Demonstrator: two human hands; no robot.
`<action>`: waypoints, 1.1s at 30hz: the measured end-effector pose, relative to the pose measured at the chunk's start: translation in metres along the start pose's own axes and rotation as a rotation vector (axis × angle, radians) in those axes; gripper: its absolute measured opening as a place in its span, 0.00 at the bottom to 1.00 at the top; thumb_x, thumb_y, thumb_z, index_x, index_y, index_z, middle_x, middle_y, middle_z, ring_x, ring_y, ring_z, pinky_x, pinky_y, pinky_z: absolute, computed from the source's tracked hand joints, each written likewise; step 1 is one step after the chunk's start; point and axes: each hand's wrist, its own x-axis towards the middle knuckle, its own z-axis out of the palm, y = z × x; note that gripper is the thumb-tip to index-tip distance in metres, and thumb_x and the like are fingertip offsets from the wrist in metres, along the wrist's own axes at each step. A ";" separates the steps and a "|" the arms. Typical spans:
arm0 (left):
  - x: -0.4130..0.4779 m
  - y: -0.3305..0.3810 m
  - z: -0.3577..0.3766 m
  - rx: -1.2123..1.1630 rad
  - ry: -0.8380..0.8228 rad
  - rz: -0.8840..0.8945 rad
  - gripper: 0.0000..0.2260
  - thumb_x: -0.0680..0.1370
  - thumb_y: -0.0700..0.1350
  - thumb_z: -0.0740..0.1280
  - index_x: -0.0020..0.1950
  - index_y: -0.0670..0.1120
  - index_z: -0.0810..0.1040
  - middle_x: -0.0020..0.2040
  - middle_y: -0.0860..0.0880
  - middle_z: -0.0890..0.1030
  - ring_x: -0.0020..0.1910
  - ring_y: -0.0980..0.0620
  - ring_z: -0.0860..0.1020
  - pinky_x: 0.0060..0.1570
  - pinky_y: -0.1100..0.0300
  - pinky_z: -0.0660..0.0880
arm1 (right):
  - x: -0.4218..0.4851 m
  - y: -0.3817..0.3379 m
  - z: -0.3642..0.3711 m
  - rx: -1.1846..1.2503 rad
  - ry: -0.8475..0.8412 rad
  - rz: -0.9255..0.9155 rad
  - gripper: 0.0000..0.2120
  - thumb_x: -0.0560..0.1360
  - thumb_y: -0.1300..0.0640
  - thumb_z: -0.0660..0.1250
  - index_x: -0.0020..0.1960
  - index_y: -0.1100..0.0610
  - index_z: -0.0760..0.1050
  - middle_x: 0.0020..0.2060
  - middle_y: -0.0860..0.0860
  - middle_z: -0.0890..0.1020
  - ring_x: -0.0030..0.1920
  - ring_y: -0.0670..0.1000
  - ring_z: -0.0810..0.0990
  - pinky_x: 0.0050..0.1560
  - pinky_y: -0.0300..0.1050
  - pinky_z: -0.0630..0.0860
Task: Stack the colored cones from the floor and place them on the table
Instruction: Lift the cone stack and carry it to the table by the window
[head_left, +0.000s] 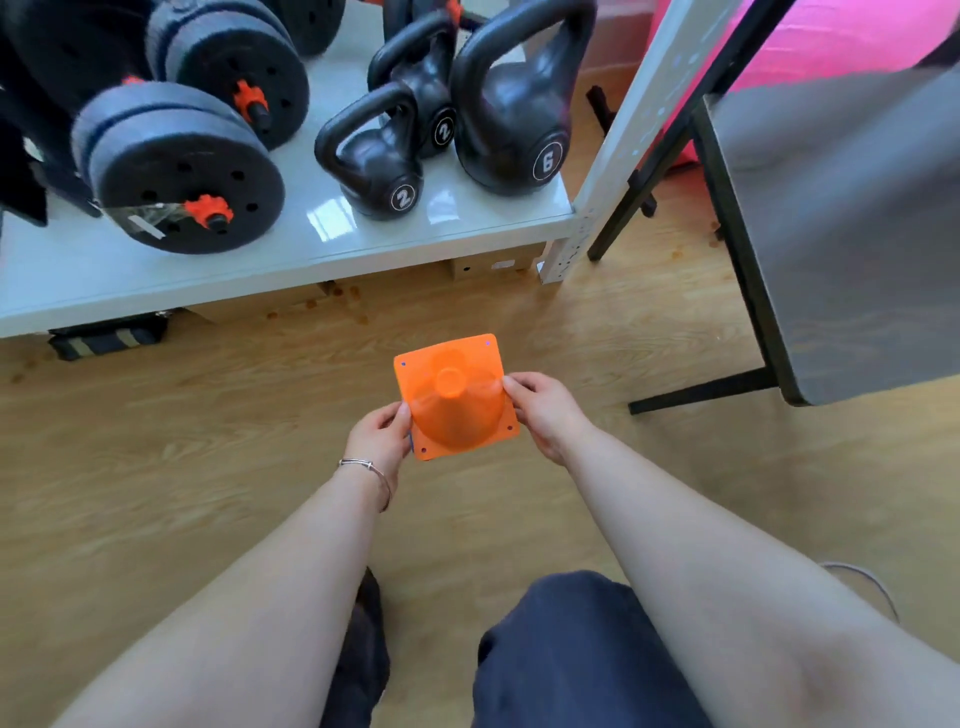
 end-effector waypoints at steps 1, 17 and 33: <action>-0.018 0.007 -0.003 -0.010 0.008 -0.002 0.13 0.81 0.44 0.61 0.60 0.38 0.78 0.45 0.46 0.80 0.39 0.54 0.78 0.35 0.67 0.76 | -0.017 -0.006 0.001 -0.008 0.003 -0.009 0.12 0.73 0.49 0.65 0.50 0.56 0.81 0.41 0.54 0.81 0.43 0.53 0.76 0.46 0.51 0.74; -0.303 0.193 -0.029 -0.266 -0.218 -0.031 0.16 0.80 0.42 0.64 0.65 0.36 0.73 0.58 0.39 0.82 0.53 0.46 0.82 0.49 0.55 0.81 | -0.286 -0.191 -0.050 0.216 -0.200 -0.066 0.17 0.81 0.61 0.62 0.67 0.67 0.72 0.59 0.64 0.81 0.57 0.59 0.82 0.57 0.50 0.79; -0.514 0.336 -0.018 -0.384 -0.329 0.140 0.16 0.78 0.41 0.65 0.63 0.35 0.75 0.56 0.39 0.82 0.50 0.46 0.83 0.49 0.56 0.82 | -0.468 -0.347 -0.100 0.378 -0.341 -0.157 0.19 0.79 0.61 0.66 0.65 0.71 0.72 0.50 0.61 0.83 0.47 0.54 0.83 0.49 0.46 0.81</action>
